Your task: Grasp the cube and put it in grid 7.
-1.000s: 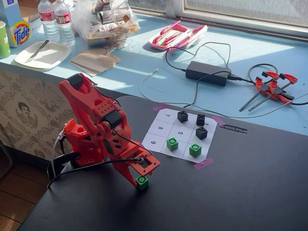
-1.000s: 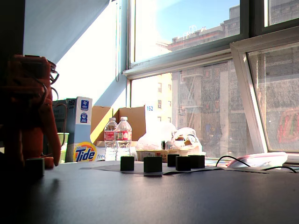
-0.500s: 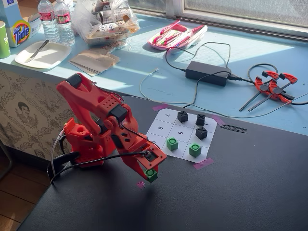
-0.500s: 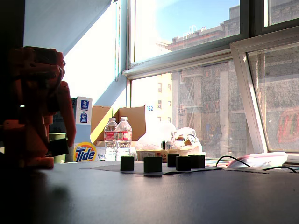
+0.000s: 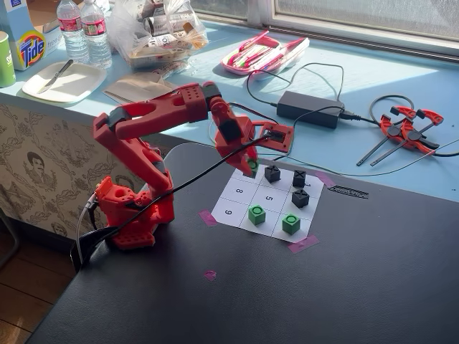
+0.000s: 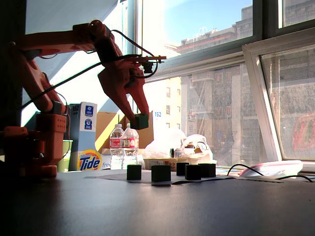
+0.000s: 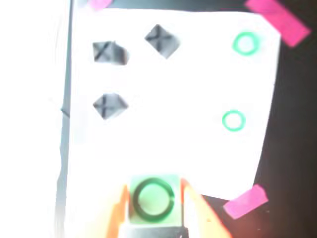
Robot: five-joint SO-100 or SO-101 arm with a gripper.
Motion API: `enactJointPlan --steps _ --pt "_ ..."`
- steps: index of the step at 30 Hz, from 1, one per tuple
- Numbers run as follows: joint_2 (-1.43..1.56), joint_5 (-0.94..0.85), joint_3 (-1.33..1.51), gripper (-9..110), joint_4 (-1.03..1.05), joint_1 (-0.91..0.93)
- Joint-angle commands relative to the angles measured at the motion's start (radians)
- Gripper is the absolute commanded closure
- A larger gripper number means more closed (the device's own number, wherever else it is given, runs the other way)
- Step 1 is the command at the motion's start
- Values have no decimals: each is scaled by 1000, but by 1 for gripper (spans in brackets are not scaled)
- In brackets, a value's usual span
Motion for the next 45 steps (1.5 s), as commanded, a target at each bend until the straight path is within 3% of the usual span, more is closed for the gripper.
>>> enactJointPlan --steps 1,7,20,29,37,45 --pt "-69 3 -77 101 -26 -178" --pt "-221 -63 -81 101 -169 -305" --pt "-383 -149 -21 101 -486 -270" --pt "-417 -190 178 101 -718 -249" --pt "-410 -195 213 101 -739 -259" --pt "-410 -64 169 86 -716 -224"
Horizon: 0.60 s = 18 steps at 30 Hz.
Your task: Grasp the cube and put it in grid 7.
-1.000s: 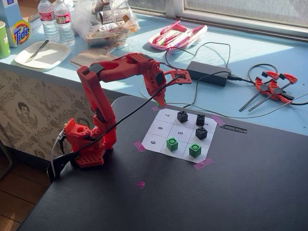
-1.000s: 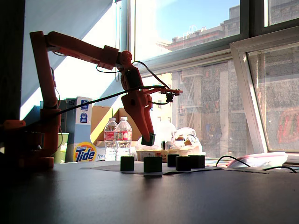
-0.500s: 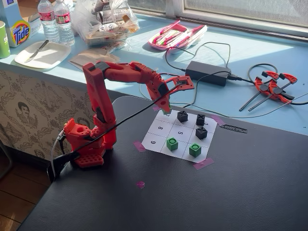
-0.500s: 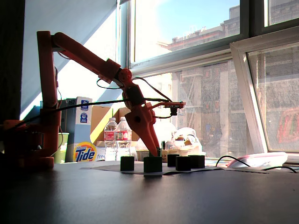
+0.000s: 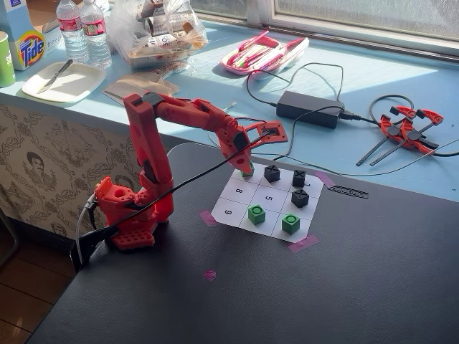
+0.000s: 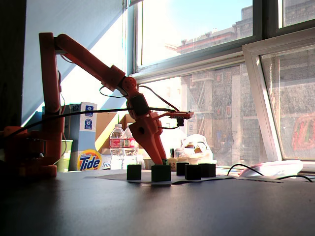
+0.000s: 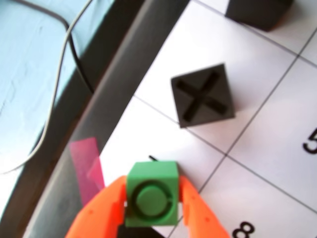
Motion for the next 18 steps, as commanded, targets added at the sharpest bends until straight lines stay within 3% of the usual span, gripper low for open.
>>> enactJointPlan --steps 1,11,18 --pt "14 29 -54 86 2 20" --pt "83 89 -132 84 66 51" --pt "311 267 -235 85 225 71"
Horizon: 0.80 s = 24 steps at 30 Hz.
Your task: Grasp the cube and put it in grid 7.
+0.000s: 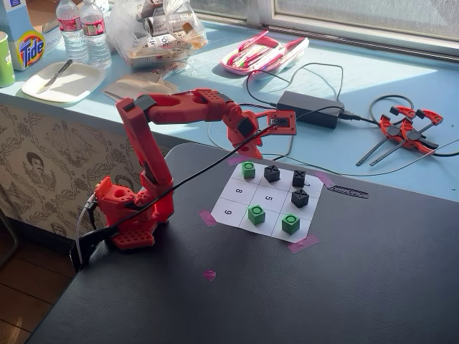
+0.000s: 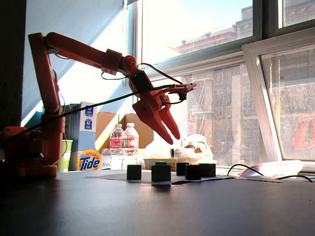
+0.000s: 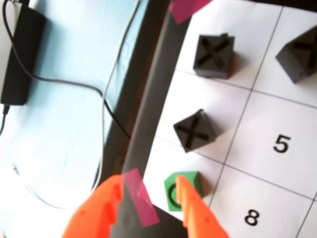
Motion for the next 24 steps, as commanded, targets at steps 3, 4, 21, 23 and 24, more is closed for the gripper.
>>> enactJointPlan --steps 3,4,21,23,24 --pt "259 167 -112 84 78 94" --pt "295 230 -133 84 107 132" --pt "1135 477 499 101 321 726" --pt "1164 532 534 101 350 770" --pt "1184 549 563 101 360 787"
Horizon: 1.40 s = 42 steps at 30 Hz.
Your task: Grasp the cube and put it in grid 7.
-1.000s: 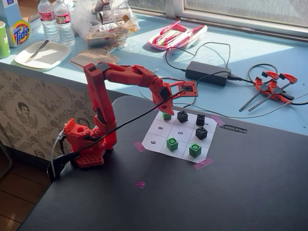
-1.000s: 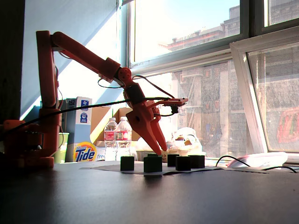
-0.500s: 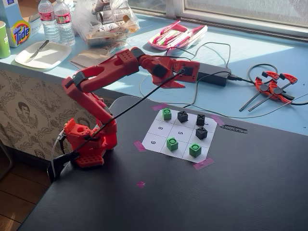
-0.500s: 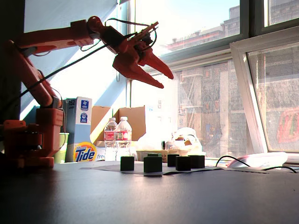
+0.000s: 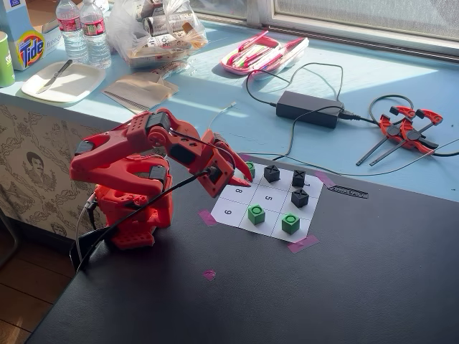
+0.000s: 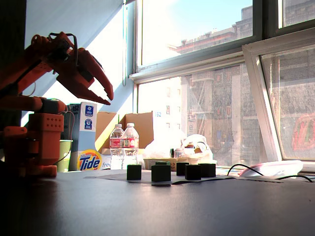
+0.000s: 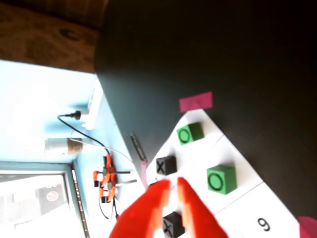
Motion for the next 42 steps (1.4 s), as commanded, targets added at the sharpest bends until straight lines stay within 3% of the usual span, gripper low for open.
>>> enactJointPlan --steps 1,10,24,42 --pt "71 63 67 101 31 54" --pt "189 86 308 101 43 161" --pt "189 112 572 101 -112 166" --pt "189 137 586 101 -129 163"
